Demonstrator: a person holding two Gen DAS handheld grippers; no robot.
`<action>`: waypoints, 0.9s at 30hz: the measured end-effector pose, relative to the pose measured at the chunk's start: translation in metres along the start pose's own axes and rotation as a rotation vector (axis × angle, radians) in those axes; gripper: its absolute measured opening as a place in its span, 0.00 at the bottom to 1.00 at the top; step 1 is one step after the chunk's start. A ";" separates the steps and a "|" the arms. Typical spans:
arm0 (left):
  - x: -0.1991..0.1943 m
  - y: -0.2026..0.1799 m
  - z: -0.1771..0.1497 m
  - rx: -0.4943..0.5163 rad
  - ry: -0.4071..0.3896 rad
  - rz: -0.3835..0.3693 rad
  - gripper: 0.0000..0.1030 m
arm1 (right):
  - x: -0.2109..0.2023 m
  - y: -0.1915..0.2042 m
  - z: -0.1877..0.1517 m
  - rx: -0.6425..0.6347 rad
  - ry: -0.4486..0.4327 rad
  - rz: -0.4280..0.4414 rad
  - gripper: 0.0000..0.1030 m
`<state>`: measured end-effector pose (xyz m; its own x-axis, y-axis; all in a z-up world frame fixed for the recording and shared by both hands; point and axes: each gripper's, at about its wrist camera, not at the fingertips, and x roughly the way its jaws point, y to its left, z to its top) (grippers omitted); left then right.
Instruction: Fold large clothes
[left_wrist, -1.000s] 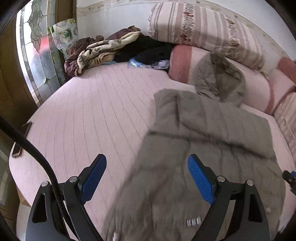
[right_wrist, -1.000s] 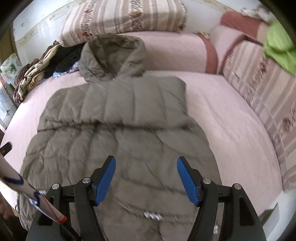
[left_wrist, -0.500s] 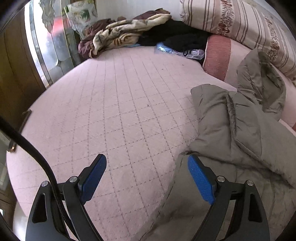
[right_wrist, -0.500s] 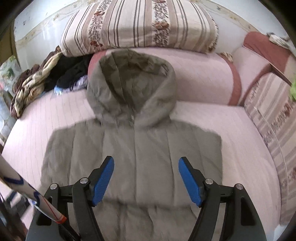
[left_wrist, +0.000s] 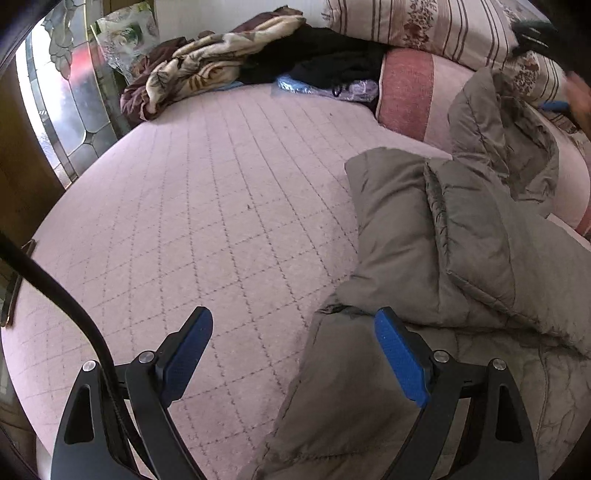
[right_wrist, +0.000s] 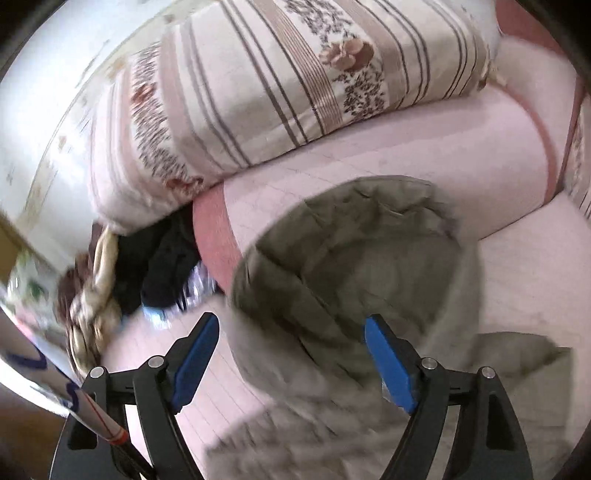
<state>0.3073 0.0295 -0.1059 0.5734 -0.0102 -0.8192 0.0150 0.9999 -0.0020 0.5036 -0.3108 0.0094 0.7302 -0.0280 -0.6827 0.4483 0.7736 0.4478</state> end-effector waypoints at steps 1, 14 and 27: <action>0.002 0.000 0.000 -0.002 0.010 -0.005 0.86 | 0.008 0.001 0.006 0.028 -0.007 0.002 0.84; 0.014 0.005 0.001 -0.028 0.046 -0.020 0.86 | 0.068 -0.023 0.020 0.132 0.091 -0.057 0.12; -0.037 0.044 0.002 -0.105 -0.024 -0.036 0.86 | -0.104 -0.001 -0.089 -0.271 0.058 -0.108 0.06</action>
<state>0.2882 0.0738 -0.0747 0.5937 -0.0455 -0.8034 -0.0486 0.9945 -0.0923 0.3813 -0.2524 0.0285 0.6515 -0.0885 -0.7535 0.3619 0.9092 0.2060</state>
